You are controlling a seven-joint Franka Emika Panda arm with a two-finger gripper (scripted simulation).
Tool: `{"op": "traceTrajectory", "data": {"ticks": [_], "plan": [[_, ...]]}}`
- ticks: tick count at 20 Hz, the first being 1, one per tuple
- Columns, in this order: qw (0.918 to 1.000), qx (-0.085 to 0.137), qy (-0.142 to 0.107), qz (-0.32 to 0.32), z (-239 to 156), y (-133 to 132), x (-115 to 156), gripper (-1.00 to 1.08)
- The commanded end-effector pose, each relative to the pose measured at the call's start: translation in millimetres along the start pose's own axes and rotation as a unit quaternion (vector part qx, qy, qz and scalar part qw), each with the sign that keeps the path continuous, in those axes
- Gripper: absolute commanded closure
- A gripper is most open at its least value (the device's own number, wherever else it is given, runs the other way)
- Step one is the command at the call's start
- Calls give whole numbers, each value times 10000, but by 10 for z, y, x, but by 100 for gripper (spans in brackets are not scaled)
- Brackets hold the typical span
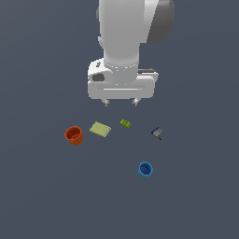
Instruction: Pick up a designated object from a clutter of objects.
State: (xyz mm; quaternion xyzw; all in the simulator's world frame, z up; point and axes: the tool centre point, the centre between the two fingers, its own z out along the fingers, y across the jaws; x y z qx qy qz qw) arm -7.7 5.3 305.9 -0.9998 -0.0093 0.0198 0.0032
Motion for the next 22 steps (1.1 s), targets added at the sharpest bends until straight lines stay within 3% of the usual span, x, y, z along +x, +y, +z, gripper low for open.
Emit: {"op": "traceTrajectory", "data": {"ticks": [1,13,22], "plan": [[10000,0,0,0,0,0,0,-92],[9996,-118,-189,-174,87,90,-65,-92],[9989,-176,-151,-410,320,-116,8,-92]]}}
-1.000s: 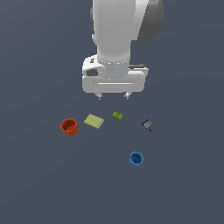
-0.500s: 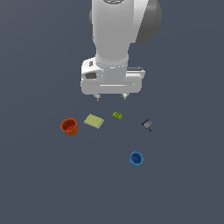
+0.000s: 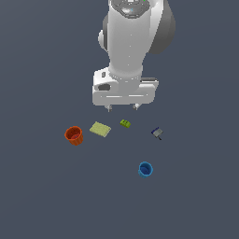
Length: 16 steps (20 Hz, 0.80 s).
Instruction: Pick up a designated object from a clutter of objects.
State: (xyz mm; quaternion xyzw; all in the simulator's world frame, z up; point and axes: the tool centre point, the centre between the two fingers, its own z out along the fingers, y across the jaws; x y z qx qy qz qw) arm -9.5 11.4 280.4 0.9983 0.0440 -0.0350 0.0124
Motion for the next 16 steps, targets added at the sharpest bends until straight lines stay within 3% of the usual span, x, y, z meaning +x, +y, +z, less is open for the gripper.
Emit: {"op": "traceTrajectory", "data": {"ticks": [1,8,16], "plan": [[9999,-28,13,-117,110,-102,38,-92],[9979,-119,92,-631,584,-559,155,-92],[9889,-145,225,-1463,1322,-1323,147,-92]]}}
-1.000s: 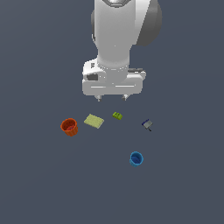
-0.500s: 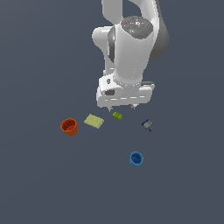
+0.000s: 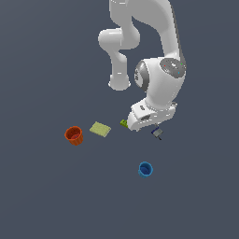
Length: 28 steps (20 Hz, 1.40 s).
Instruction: Pick up a designated object from a clutter of objects.
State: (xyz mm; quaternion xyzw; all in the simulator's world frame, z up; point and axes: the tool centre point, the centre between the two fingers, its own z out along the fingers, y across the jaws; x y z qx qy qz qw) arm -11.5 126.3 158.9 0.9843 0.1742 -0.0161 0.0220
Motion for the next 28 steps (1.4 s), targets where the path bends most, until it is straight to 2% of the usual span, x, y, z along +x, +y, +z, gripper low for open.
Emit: {"op": "traceTrajectory", "data": {"ticks": [1,7,13,18,28], "plan": [[9996,12,51,-265,220,-254,20,-92],[9970,76,143,-758,619,-745,-5,-92],[9942,139,199,-1050,849,-1046,-60,-92],[9931,164,217,-1144,921,-1145,-84,-92],[9931,162,212,-1142,1103,-1148,-85,-92]]}}
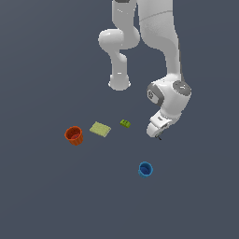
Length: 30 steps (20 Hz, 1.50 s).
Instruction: Pick up a designated object from a clutter of objects.
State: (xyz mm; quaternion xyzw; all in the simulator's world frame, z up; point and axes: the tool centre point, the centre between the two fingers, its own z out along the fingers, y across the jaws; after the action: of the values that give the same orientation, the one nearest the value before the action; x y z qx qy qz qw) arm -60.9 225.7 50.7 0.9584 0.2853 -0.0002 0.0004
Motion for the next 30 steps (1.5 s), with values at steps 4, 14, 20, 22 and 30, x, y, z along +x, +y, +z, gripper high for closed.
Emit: {"op": "traceTrajectory", "data": {"ticks": [4,14,20,22,30], "plan": [[10000,2,-2,-7,251,-7,-8,-92],[10000,2,0,-9,384,-9,-3,108],[10000,2,0,-9,384,-9,-3,108],[10000,-1,2,-9,375,-7,-5,108],[10000,-1,2,-9,244,132,-73,108]]}}
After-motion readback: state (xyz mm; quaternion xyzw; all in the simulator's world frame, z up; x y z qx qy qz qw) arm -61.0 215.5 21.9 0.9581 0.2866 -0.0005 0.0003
